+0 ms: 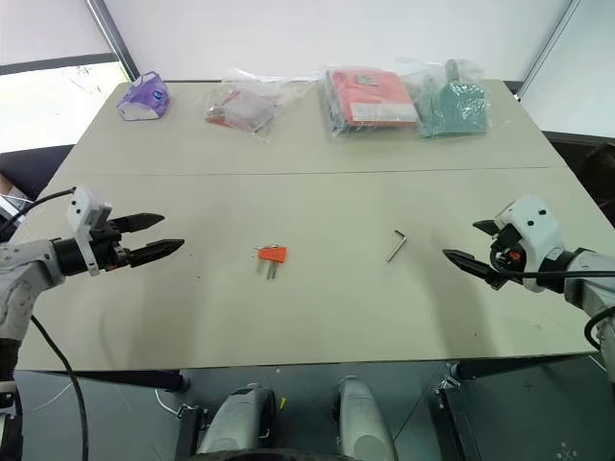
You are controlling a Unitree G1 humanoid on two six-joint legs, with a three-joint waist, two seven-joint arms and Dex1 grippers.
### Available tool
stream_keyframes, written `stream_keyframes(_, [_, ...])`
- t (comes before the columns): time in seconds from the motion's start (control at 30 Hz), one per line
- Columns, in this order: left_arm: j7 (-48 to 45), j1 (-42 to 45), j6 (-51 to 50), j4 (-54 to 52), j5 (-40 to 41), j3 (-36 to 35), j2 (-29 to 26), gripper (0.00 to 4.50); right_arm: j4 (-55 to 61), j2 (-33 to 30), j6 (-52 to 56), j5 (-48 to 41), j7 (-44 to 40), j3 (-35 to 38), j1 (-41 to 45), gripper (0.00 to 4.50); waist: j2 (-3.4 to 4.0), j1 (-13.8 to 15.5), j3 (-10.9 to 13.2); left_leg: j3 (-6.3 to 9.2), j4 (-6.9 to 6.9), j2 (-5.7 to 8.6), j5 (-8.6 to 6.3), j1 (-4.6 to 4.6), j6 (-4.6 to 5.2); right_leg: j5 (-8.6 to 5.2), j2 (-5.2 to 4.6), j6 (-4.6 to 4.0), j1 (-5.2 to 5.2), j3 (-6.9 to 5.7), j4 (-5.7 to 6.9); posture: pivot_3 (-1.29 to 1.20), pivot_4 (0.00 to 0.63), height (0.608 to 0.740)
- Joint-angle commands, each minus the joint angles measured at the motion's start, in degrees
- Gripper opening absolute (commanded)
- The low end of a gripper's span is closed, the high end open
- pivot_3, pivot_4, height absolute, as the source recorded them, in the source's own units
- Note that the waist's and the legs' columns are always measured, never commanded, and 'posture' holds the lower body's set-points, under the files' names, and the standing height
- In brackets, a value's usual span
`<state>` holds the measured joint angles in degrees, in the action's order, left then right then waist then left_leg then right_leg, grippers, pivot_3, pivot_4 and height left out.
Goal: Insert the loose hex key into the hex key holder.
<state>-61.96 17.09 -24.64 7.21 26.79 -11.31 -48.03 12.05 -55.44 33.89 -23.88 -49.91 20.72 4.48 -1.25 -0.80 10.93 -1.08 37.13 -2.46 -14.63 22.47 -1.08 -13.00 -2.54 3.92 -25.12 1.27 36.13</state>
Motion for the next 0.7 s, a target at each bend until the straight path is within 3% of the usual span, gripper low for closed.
stream_keyframes(0.03, [-2.03,2.67,1.8,0.51,-0.37,0.4,-0.72,4.22,0.89,0.15,-0.65,-0.75,-0.11,0.13,1.99,4.06,0.0,0.04,0.0,0.0,0.0,0.0,0.0,0.0,0.0,0.0,0.0,0.0,0.0,0.0,0.01,0.0,0.15,0.74])
stream_keyframes(0.17, [-7.63,7.46,0.93,1.23,0.11,3.51,-1.3,4.22,3.83,1.36,2.96,-4.42,-1.95,-4.78,7.48,4.06,-0.01,-0.04,0.0,0.0,0.02,0.0,0.0,0.0,0.0,0.0,0.01,0.0,0.0,0.0,0.01,0.0,0.15,0.74])
stream_keyframes(0.3, [-13.09,14.83,-1.09,0.55,0.29,9.23,0.77,4.22,3.88,10.11,3.37,-3.77,-3.81,-19.39,20.42,4.06,-0.07,-0.46,0.01,0.01,0.08,-0.08,0.0,-0.04,0.0,0.07,0.15,0.07,0.02,0.01,0.03,0.0,0.15,0.74])
stream_keyframes(0.5, [-14.8,15.88,-2.49,-1.18,0.14,10.63,0.43,4.22,-7.51,21.7,-3.66,4.53,-4.72,-33.35,28.48,4.06,-0.07,-0.2,0.01,0.02,0.03,-0.2,-0.08,0.18,0.16,0.19,0.32,0.31,-0.19,0.08,0.05,0.0,0.15,0.74])
stream_keyframes(0.7, [-13.07,13.14,-5.69,-6.49,2.16,8.11,-0.41,4.22,-24.23,31.2,-13.59,10.54,-5.81,-38.46,33.16,4.06,-0.06,-0.07,0.02,0.02,0.13,-0.24,-0.1,0.46,0.19,0.2,0.35,0.33,-0.37,0.07,0.04,0.0,0.15,0.74])
